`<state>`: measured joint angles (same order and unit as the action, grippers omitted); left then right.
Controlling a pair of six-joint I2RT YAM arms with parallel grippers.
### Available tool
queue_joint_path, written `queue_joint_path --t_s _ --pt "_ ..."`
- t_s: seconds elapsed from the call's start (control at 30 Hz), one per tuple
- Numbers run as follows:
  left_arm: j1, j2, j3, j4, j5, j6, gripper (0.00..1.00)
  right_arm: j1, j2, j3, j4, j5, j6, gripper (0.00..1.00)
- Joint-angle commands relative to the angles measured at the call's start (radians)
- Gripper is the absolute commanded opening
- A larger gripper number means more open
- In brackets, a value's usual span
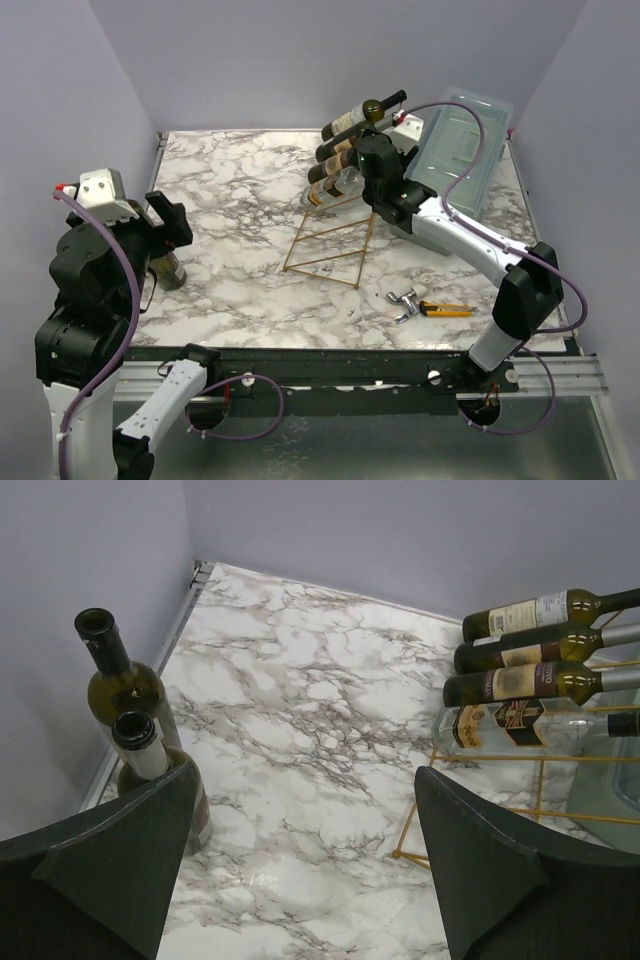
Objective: Put the wine bottle on the wine rack
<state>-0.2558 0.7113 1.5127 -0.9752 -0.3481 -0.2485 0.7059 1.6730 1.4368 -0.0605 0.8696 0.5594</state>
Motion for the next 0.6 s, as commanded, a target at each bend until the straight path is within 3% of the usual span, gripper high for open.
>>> queue_joint_path --t_s 0.0,0.2,0.47,0.57 --pt "-0.002 0.013 0.001 -0.012 0.003 -0.028 0.91 0.004 -0.065 0.001 0.027 -0.02 -0.069 0.73" --pt "-0.002 0.052 -0.002 -0.035 -0.03 -0.051 0.92 0.004 -0.152 -0.036 0.001 -0.3 -0.176 0.76" --pt "0.0 0.26 0.069 -0.242 -0.395 -0.16 0.99 0.004 -0.258 -0.126 -0.021 -0.852 -0.141 0.8" --pt "0.0 0.289 0.084 -0.254 -0.442 -0.188 0.99 0.005 -0.305 -0.201 0.022 -1.009 -0.116 0.81"
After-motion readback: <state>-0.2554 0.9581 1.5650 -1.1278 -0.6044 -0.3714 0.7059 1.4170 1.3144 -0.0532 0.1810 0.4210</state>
